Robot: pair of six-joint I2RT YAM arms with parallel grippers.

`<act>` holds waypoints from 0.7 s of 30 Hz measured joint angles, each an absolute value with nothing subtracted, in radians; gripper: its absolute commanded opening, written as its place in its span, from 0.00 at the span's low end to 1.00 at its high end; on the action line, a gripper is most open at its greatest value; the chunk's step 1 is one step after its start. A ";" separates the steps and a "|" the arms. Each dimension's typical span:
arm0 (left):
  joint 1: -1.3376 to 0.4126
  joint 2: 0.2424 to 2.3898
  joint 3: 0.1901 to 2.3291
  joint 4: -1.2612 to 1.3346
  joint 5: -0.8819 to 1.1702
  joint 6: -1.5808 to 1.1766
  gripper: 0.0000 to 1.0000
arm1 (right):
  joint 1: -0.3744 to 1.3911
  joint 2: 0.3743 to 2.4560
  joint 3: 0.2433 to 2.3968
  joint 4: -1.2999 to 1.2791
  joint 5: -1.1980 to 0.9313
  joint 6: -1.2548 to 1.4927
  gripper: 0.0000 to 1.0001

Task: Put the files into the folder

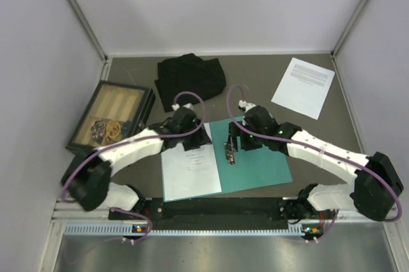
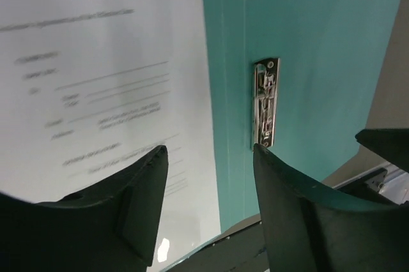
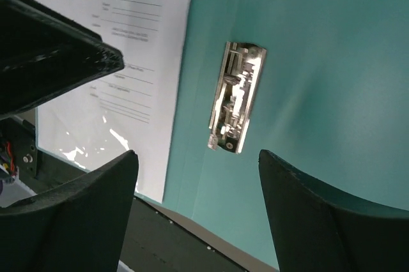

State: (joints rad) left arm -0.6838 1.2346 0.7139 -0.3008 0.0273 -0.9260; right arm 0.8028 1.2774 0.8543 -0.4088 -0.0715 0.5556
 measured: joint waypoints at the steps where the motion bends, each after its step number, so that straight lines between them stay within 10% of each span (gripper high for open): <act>1: -0.690 1.324 0.759 -0.296 0.063 -0.917 0.57 | 0.780 1.258 0.830 -0.413 -0.081 0.564 0.73; 7: -0.762 1.695 1.012 -0.279 0.108 -0.902 0.45 | 0.667 1.143 0.719 -0.445 -0.107 0.582 0.72; 21: -0.826 1.839 1.127 -0.319 -0.047 -1.020 0.28 | 0.632 1.044 0.658 -0.492 -0.119 0.577 0.68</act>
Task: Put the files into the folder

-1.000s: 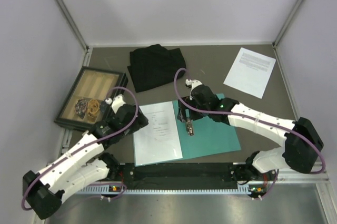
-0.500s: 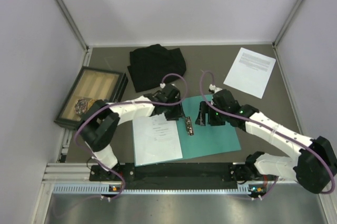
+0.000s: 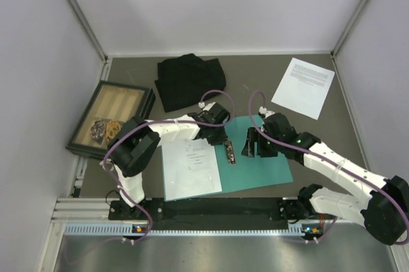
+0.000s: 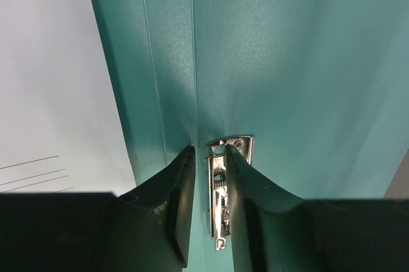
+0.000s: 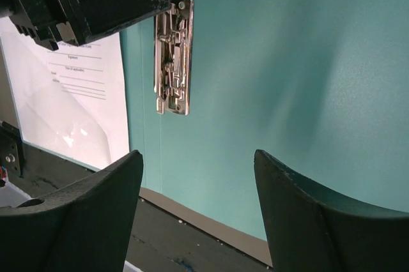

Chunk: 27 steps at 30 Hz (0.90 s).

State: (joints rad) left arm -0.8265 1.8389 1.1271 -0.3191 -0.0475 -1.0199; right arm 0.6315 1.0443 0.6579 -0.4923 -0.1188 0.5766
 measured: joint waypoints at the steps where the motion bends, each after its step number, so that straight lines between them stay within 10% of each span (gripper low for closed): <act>1: -0.829 1.846 1.135 -0.319 -0.052 -1.027 0.26 | 0.632 1.044 0.652 -0.487 -0.123 0.577 0.68; 27: -0.887 1.874 1.187 -0.410 -0.187 -1.127 0.00 | 0.632 1.098 0.542 -0.317 -0.263 0.651 0.56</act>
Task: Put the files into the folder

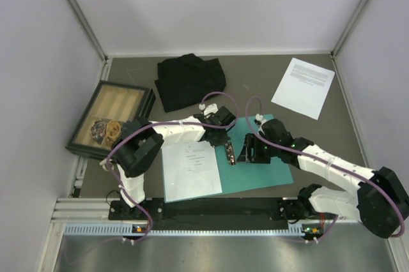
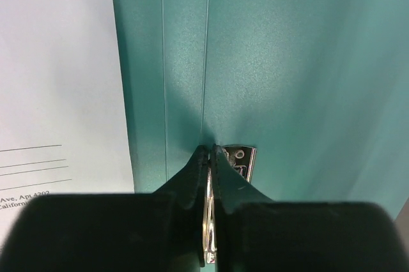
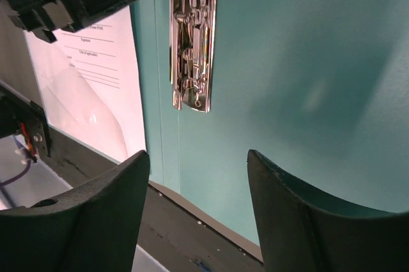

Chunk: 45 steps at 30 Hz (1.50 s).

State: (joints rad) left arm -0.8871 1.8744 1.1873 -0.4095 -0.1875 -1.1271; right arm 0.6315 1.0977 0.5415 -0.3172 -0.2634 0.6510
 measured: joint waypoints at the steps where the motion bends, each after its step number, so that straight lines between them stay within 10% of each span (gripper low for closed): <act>1: -0.887 1.874 1.187 -0.408 -0.188 -1.129 0.00 | 0.632 1.108 0.530 -0.301 -0.277 0.662 0.53; 45: -0.890 1.897 1.234 -0.467 -0.195 -1.108 0.00 | 0.679 1.402 0.498 0.021 -0.348 0.808 0.13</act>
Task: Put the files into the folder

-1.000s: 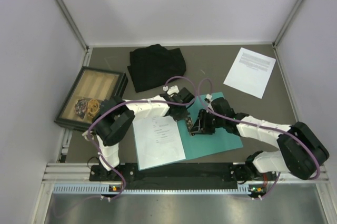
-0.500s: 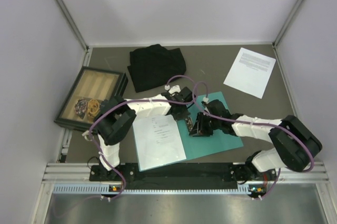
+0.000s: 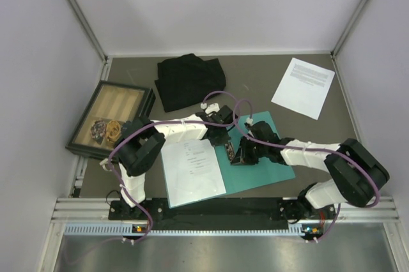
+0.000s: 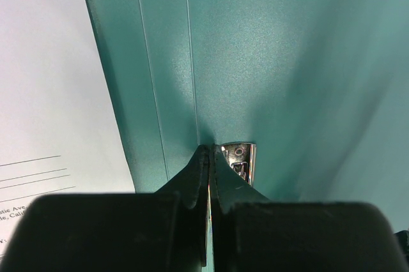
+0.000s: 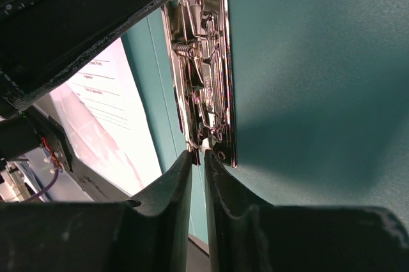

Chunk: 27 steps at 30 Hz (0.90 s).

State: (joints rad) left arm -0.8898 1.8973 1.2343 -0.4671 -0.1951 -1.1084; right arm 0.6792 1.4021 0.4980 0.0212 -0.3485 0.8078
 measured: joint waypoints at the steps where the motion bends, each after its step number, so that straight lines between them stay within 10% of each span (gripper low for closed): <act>1: -0.890 1.897 1.234 -0.467 -0.194 -1.108 0.00 | 0.679 1.404 0.498 0.025 -0.351 0.808 0.10; 27: -0.841 1.914 1.242 -0.425 -0.093 -0.961 0.00 | 0.719 1.472 0.496 0.096 -0.307 0.815 0.00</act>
